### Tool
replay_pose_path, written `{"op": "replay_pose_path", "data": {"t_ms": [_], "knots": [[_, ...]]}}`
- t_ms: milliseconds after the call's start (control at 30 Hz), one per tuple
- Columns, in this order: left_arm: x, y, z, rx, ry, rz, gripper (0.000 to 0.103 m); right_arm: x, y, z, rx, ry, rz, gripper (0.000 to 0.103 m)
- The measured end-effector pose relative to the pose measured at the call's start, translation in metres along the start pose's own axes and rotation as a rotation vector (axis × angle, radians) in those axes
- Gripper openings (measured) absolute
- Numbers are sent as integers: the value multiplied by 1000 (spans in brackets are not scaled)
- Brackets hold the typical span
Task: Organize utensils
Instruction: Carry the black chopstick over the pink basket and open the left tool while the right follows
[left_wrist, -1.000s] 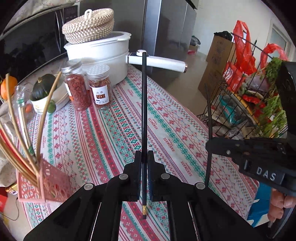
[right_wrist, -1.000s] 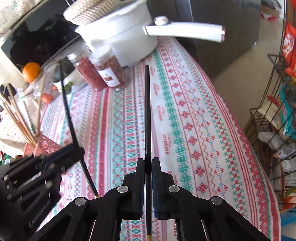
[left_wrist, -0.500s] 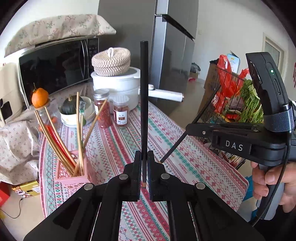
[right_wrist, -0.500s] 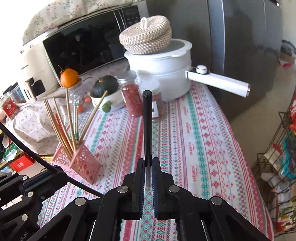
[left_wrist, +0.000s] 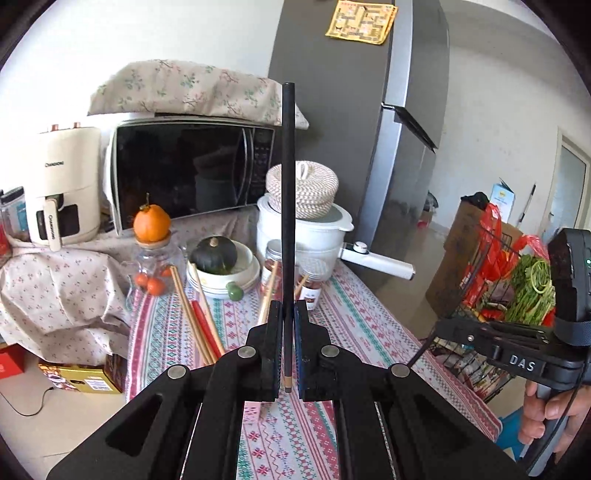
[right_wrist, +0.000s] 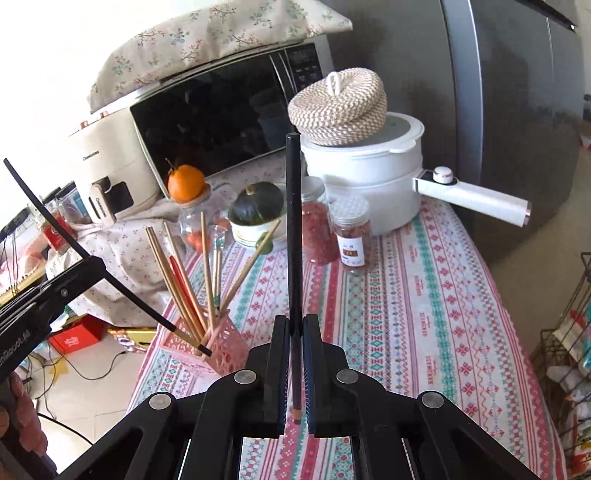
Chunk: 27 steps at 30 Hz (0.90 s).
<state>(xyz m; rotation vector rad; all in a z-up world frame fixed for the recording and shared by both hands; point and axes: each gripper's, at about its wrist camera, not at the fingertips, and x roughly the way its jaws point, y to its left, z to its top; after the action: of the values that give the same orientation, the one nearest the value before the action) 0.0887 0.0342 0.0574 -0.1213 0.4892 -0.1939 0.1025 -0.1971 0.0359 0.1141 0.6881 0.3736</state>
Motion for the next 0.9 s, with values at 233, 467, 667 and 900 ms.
{"op": "replay_pose_path", "data": {"t_ms": [233,467,667,900], "knots": [[30,30,-3,-20,48,95,6,4,7,2,1,1,19,5],[69,45,-17,-27,140,95,7,9,15,3,7,3,38,5],[67,46,-21,-39,161,109,57,8,23,10,26,-27,70,5],[46,63,-30,-91,202,85,73,9,41,23,49,-82,123,5]]}}
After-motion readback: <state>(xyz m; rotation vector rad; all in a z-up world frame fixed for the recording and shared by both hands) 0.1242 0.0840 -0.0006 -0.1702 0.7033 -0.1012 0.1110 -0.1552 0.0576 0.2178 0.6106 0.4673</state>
